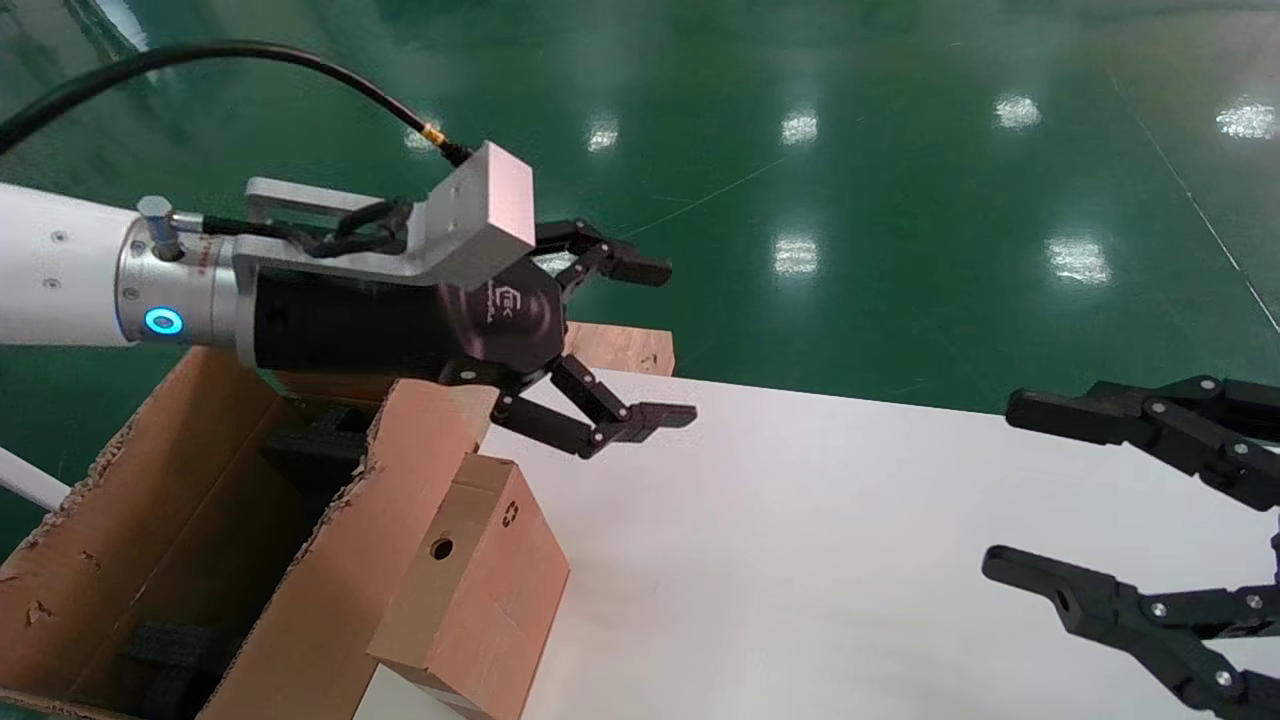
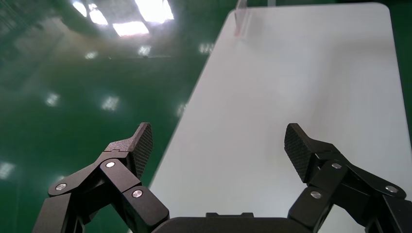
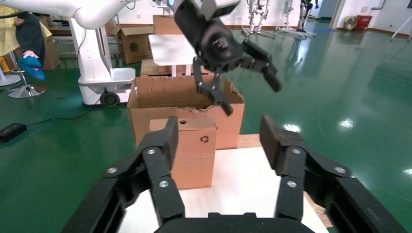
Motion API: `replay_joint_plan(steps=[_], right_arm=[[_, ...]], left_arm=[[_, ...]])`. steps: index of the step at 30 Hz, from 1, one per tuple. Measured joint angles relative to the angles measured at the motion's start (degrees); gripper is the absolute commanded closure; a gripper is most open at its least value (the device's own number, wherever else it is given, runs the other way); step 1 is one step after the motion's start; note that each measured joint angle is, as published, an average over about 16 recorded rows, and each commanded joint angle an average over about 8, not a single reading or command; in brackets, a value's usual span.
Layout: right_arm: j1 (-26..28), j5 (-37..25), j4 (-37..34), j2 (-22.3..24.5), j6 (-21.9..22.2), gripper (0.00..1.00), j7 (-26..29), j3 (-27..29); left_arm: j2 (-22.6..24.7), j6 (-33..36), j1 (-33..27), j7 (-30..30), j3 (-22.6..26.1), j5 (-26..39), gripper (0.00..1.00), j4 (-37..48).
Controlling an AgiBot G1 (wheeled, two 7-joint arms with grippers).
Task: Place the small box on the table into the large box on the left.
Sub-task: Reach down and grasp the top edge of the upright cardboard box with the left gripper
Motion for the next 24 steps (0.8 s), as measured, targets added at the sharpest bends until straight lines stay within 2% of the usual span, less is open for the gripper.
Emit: replay_joint_plan(steps=[6,11,17,24], right_arm=[[0.0,0.0,0.0,0.0,0.0,1.0,0.0,0.0],[0.0,0.0,0.0,0.0,0.0,1.0,0.0,0.0],[0.0,0.0,0.0,0.0,0.0,1.0,0.0,0.0],[0.0,0.0,0.0,0.0,0.0,1.0,0.0,0.0]], left_arm=[[0.6,0.1,-2.1,-1.9,0.9,2.0,0.0,0.3],[1.7,1.0,-4.5,-5.8,2.8,5.6,0.0,0.3],[4.7,3.9,-9.8,-14.8,7.7,12.4,0.0,0.2],[8.2,7.7,-17.2,-27.6,16.6,20.8,0.0,0.1]])
